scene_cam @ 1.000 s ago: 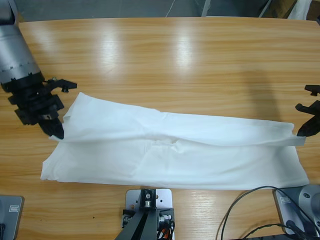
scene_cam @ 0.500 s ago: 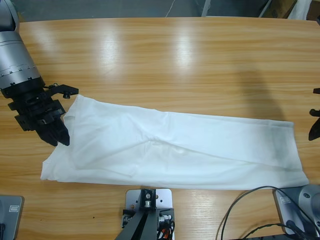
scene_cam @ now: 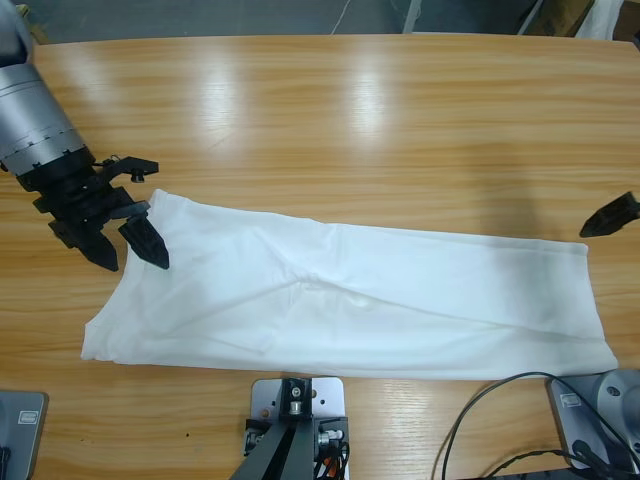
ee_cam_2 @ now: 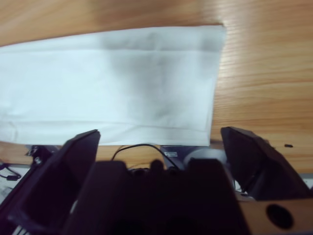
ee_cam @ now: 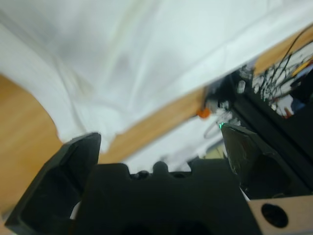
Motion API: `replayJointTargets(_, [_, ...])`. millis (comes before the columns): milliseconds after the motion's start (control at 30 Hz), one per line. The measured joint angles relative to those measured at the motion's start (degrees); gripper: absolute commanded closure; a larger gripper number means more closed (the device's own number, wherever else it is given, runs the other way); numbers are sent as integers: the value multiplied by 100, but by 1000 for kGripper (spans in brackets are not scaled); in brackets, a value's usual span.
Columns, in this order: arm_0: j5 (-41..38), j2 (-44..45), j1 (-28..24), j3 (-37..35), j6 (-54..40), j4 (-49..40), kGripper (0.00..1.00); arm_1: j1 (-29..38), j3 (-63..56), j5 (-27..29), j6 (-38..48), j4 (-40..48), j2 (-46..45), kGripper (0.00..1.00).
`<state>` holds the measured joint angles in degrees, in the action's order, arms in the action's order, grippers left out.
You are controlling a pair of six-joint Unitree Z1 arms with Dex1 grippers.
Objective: Fold clothes
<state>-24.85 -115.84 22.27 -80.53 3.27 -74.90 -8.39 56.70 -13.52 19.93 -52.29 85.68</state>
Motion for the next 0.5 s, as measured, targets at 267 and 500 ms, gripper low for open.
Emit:
replayJointTargets(267, [32,498,68,627,17,1224,64,998,-327,-4,76,338,-631,93])
replayJointTargets(500, [29,734,576,1216,50,1890,62,1807,-359,-5,94,759,-910,110])
